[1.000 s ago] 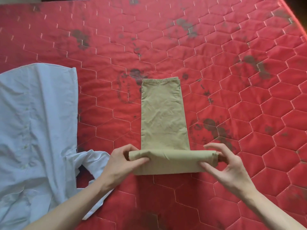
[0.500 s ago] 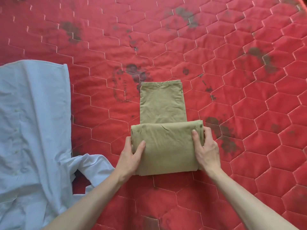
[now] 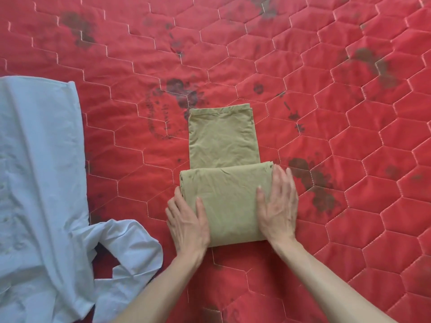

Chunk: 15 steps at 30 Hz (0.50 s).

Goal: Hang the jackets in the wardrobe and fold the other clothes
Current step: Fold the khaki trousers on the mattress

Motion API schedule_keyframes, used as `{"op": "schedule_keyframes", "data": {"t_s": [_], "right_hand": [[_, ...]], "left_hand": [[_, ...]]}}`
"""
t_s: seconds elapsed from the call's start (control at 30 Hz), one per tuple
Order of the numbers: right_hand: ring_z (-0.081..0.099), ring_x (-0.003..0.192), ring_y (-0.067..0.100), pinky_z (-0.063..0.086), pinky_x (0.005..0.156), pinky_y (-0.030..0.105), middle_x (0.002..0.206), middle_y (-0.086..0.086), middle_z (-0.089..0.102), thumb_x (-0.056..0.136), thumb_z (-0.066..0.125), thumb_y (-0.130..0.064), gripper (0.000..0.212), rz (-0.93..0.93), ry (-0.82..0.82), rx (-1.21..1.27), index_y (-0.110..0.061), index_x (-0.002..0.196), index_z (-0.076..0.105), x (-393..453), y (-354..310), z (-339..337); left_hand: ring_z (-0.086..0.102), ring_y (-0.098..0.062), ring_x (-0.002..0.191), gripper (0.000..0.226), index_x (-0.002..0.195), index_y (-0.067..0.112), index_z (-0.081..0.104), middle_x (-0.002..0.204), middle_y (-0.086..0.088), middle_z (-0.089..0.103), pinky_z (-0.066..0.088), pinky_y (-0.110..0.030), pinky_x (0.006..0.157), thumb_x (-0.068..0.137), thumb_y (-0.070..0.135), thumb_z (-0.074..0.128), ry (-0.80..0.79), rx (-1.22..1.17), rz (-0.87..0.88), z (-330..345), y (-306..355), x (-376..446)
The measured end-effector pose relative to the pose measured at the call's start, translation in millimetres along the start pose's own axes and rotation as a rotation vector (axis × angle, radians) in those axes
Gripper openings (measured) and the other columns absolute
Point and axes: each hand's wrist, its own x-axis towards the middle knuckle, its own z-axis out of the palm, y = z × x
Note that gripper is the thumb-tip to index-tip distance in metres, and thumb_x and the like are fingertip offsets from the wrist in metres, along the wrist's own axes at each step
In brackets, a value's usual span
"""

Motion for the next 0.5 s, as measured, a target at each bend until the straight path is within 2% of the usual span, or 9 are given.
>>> {"op": "schedule_keyframes", "data": {"t_s": [0.03, 0.1, 0.17, 0.27, 0.37, 0.4, 0.5], "right_hand": [[0.017, 0.159, 0.025, 0.019, 0.128, 0.044, 0.17, 0.007, 0.027, 0.106, 0.041, -0.041, 0.067, -0.095, -0.038, -0.019, -0.011, 0.163, 0.027, -9, 1, -1], [0.012, 0.161, 0.025, 0.017, 0.128, 0.052, 0.173, 0.004, 0.019, 0.105, 0.042, -0.046, 0.068, -0.221, -0.13, -0.032, -0.016, 0.164, 0.028, -25, 6, 1], [0.014, 0.16, 0.027, 0.023, 0.125, 0.057, 0.173, 0.002, 0.018, 0.103, 0.043, -0.048, 0.068, -0.22, -0.162, 0.0, -0.019, 0.163, 0.031, -33, 13, 8], [0.013, 0.16, 0.025, 0.024, 0.124, 0.059, 0.174, -0.002, 0.015, 0.101, 0.043, -0.05, 0.069, -0.169, -0.16, 0.035, -0.022, 0.163, 0.03, -29, 13, 17], [0.008, 0.161, 0.025, 0.022, 0.125, 0.059, 0.175, -0.003, 0.01, 0.102, 0.04, -0.053, 0.071, -0.171, -0.205, -0.008, -0.023, 0.165, 0.026, -26, 12, 13], [0.006, 0.161, 0.026, 0.021, 0.125, 0.059, 0.175, -0.002, 0.008, 0.102, 0.039, -0.054, 0.072, -0.187, -0.229, -0.029, -0.023, 0.165, 0.024, -27, 14, 10], [0.003, 0.161, 0.031, 0.022, 0.124, 0.06, 0.175, 0.004, 0.005, 0.101, 0.04, -0.058, 0.076, -0.285, -0.281, -0.089, -0.023, 0.165, 0.022, -27, 24, 3]], "left_hand": [[0.041, -0.035, 0.138, 0.066, 0.159, 0.008, 0.029, 0.153, -0.015, 0.04, 0.037, -0.049, 0.112, 0.105, 0.04, 0.046, 0.016, 0.023, 0.034, 2, 2, -7], [0.023, -0.031, 0.155, 0.068, 0.165, 0.01, 0.017, 0.169, -0.014, 0.018, 0.026, -0.044, 0.125, 0.108, 0.037, 0.041, -0.003, 0.104, 0.203, 5, -5, -15], [0.011, -0.03, 0.16, 0.07, 0.166, 0.012, 0.013, 0.173, -0.017, 0.002, 0.023, -0.044, 0.128, 0.107, 0.04, 0.038, -0.039, 0.193, 0.361, 12, -21, -12], [0.012, -0.034, 0.16, 0.071, 0.165, 0.007, 0.018, 0.172, -0.022, 0.0, 0.035, -0.05, 0.122, 0.106, 0.044, 0.033, -0.092, 0.26, 0.408, 21, -29, 1], [0.013, -0.036, 0.159, 0.071, 0.164, 0.005, 0.022, 0.171, -0.025, 0.004, 0.032, -0.054, 0.122, 0.105, 0.043, 0.034, -0.1, 0.339, 0.41, 14, -24, 5], [0.012, -0.036, 0.16, 0.071, 0.164, 0.007, 0.023, 0.172, -0.023, 0.006, 0.028, -0.054, 0.123, 0.104, 0.043, 0.037, -0.104, 0.359, 0.493, 9, -26, 5], [0.013, -0.031, 0.16, 0.076, 0.164, 0.014, 0.026, 0.173, -0.014, 0.012, 0.024, -0.054, 0.122, 0.1, 0.048, 0.049, -0.195, 0.435, 0.999, -7, -46, 8]]}}
